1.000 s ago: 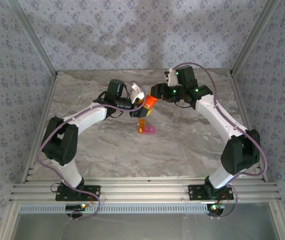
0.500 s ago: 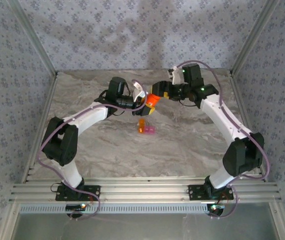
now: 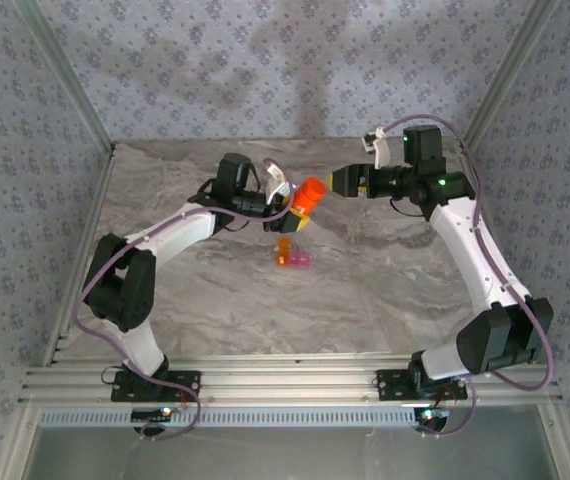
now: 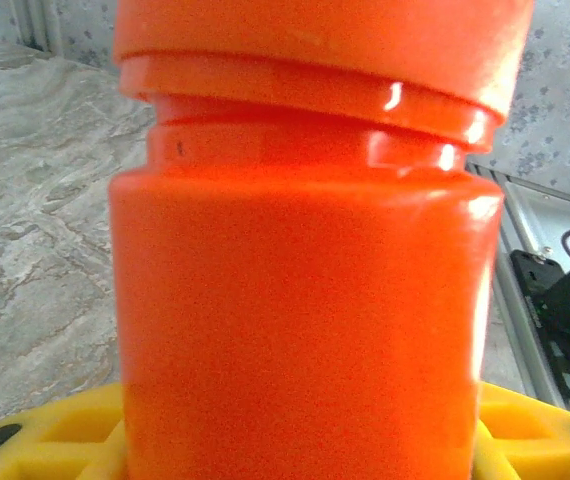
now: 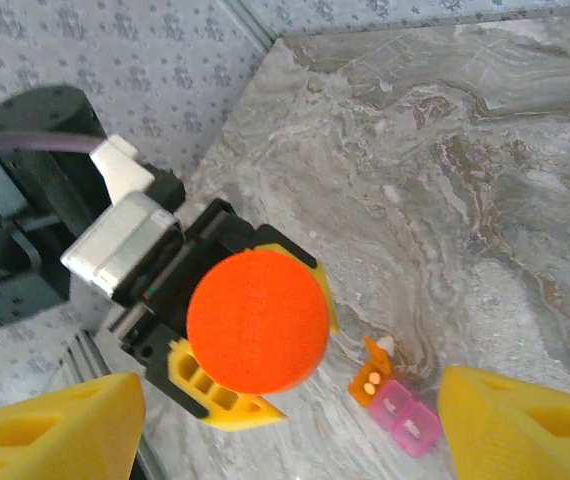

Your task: Sort the pills into containers

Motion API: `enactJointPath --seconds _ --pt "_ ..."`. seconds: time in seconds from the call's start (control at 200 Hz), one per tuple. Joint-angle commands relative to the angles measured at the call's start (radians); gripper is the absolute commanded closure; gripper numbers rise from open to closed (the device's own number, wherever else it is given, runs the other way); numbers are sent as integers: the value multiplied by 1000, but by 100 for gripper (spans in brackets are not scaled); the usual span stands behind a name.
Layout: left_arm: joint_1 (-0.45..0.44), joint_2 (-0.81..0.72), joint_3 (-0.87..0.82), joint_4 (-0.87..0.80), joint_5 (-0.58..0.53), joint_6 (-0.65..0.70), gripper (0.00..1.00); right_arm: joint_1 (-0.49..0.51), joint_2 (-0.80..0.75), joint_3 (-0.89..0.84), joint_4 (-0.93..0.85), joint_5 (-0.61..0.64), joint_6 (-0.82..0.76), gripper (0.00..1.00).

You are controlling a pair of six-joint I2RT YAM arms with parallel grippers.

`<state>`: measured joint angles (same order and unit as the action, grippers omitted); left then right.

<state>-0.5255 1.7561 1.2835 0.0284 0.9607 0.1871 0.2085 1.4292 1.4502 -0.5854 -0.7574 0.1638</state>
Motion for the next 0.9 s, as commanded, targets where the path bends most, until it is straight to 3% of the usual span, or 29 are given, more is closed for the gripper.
enactJointPath --seconds 0.0,0.165,0.66,0.775,0.895 --pt "3 -46 55 -62 76 51 100 -8 27 68 -98 -93 -220 22" --pt "5 -38 73 -110 101 77 100 -6 107 159 -176 -167 -299 19" --pt "4 -30 79 -134 121 86 100 84 235 275 -268 -116 -353 19" --pt "4 -30 77 -138 122 87 100 99 249 282 -271 -106 -349 23" --pt "4 -32 77 -140 121 89 100 107 260 289 -273 -102 -345 34"
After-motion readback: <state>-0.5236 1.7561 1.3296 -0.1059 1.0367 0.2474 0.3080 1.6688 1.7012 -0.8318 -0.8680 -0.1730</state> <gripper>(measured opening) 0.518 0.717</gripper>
